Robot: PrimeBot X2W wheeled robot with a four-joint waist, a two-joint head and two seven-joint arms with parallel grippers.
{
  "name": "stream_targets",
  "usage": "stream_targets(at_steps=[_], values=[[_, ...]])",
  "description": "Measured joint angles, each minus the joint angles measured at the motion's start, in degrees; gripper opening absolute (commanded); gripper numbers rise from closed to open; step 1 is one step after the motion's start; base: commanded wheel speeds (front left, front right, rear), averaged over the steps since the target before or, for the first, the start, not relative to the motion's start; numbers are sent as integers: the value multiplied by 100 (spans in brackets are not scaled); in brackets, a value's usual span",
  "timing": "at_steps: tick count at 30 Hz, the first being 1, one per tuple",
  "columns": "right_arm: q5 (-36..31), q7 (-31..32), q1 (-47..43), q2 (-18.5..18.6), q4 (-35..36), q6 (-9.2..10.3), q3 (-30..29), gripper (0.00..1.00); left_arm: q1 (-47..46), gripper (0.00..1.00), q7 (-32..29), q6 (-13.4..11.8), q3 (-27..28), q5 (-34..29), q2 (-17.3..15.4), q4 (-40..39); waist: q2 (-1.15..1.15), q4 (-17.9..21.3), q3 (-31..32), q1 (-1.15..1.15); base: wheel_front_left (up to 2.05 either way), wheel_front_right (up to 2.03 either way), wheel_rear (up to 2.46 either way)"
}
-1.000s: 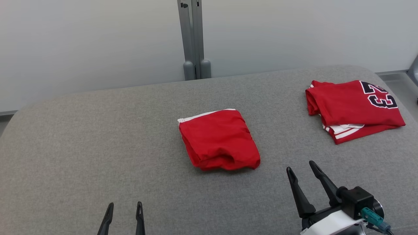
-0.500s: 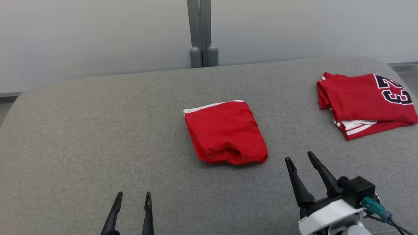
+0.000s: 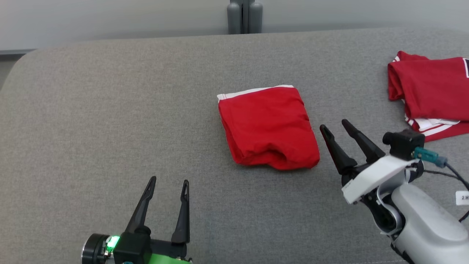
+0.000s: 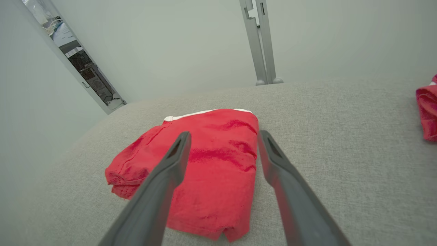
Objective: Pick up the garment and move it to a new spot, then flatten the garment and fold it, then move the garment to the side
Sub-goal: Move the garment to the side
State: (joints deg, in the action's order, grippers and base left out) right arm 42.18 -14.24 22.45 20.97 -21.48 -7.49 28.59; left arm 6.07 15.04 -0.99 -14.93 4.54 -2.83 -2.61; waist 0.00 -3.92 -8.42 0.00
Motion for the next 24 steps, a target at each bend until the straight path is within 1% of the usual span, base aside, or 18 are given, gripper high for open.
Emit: stream_targets(at_steps=[5, 9, 14, 15, 16, 17, 18, 19, 24], values=[[1226, 497, 698, 453, -343, 0, 552, 100, -311, 100, 0, 5, -113, 79, 0, 13, 0, -117, -367, 0, 0, 0, 0], [1902, 843, 1095, 725, -526, 0, 846, 100, -472, 100, 0, 7, -200, 129, 0, 24, 0, -217, -649, 0, 0, 0, 0], [2603, 1307, 1468, 928, -565, 0, 1166, 100, -659, 100, 0, 10, -274, 158, 0, 36, 0, -343, -972, 0, 0, 0, 0], [2732, 1380, 1545, 956, -577, 0, 1224, 94, -696, 100, 0, 15, -289, 180, 0, 37, 0, -371, -1037, 0, 0, 0, 0], [2802, 1419, 1610, 987, -589, 0, 1282, 81, -729, 100, 0, 15, -303, 190, 0, 43, 0, -397, -1098, 0, 0, 0, 0], [2833, 1432, 1666, 1006, -611, 0, 1337, 38, -749, 100, 0, 15, -309, 238, 0, 49, 0, -417, -1144, 0, 0, 0, 0], [2893, 1482, 1720, 1024, -652, 0, 1397, 16, -776, 100, 0, 14, -309, 307, 0, 59, 0, -443, -1201, 0, 0, 0, 0], [2974, 1541, 1752, 1027, -687, 0, 1464, 0, -808, 100, 0, 14, -309, 310, 0, 67, 0, -468, -1251, 0, 0, 0, 0], [3249, 1627, 1855, 1085, -716, 0, 1668, 0, -902, 100, 0, 0, -324, 327, 0, 75, 0, -557, -1415, 0, 0, 0, 0]])
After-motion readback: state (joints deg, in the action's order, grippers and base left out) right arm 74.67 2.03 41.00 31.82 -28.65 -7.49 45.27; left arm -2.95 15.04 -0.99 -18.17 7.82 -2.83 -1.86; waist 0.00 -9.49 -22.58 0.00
